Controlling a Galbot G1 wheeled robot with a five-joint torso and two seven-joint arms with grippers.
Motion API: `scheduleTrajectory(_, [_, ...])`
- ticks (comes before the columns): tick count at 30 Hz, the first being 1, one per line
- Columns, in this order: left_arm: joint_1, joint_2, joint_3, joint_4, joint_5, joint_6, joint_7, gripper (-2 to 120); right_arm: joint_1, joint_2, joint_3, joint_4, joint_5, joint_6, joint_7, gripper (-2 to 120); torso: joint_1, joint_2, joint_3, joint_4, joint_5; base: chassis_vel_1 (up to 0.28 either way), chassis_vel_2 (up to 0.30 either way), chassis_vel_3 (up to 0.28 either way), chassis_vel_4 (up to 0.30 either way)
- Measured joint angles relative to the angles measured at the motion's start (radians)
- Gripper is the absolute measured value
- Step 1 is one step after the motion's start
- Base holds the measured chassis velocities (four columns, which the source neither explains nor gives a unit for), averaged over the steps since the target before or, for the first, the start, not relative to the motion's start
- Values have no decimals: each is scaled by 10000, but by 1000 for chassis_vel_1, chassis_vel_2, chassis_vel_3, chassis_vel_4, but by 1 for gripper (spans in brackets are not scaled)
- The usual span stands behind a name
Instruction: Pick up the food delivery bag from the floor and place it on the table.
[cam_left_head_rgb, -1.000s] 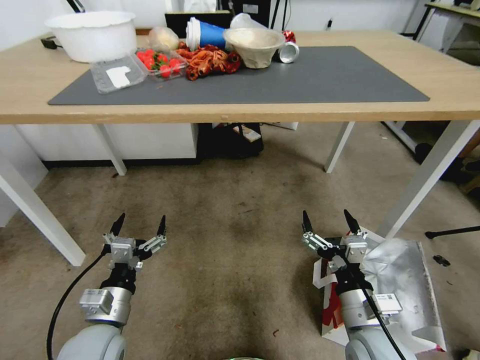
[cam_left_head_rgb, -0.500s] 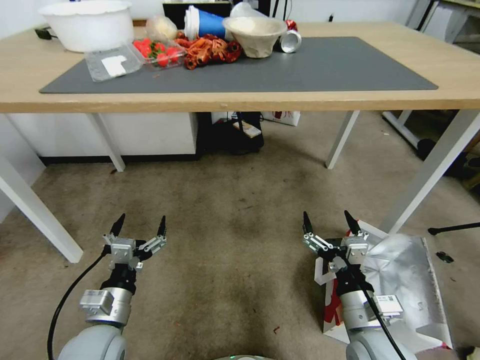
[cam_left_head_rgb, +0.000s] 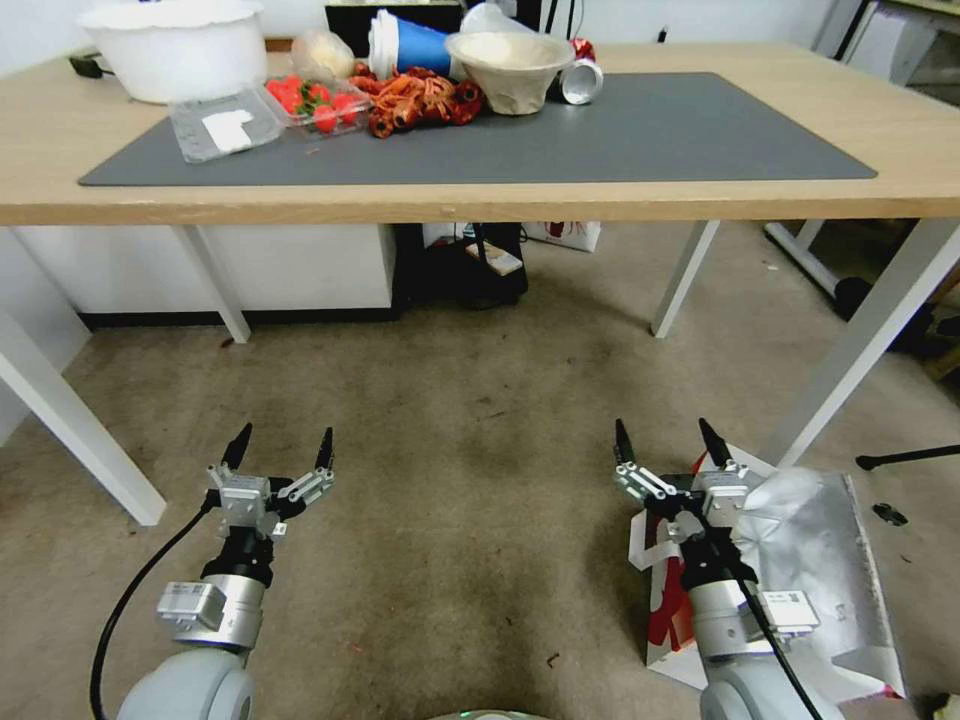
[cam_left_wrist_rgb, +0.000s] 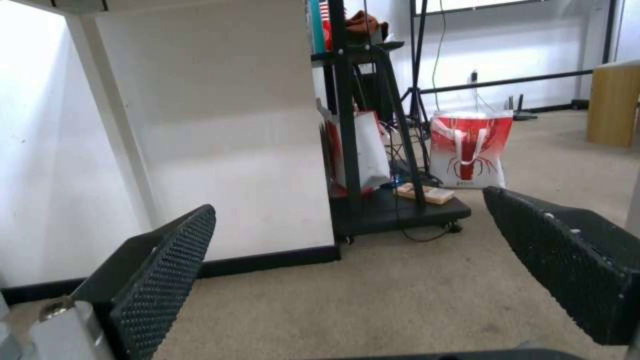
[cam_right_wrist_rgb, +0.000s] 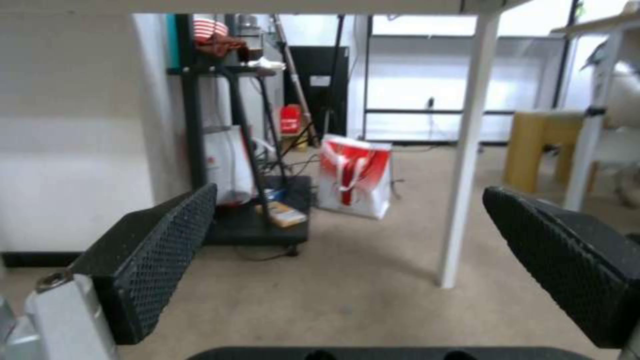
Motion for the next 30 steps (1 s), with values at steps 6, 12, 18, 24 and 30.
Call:
scheduleTrajectory(6, [-53, 28, -2, 164, 76, -46, -83, 100, 77, -112, 1231, -106, 163, 151, -291, 100, 3, 21, 0, 1, 2, 0, 0, 0, 0])
scheduleTrajectory(12, [-111, 43, 6, 370, 158, -79, -111, 100, 128, -269, 2744, -670, 537, 424, -629, 100, 5, 35, 0, 0, 1, 0, 0, 0, 0])
scheduleTrajectory(18, [-208, 57, 54, 569, 157, -12, -190, 100, 292, -488, 3755, -1297, 876, 497, -819, 100, 8, 44, -1, 0, 0, 0, 0, 0, 0])
scheduleTrajectory(24, [-297, 65, 97, 747, 156, 5, -235, 100, 570, -775, 4511, -2275, 830, 758, -972, 100, 9, 52, -1, -1, 2, 0, 0, 0, 0])
scheduleTrajectory(30, [-293, 42, 118, 784, 154, 45, -247, 100, 748, -1038, 4889, -2994, 590, 998, -1010, 100, 9, 55, -1, -1, 1, 0, 0, 0, 0])
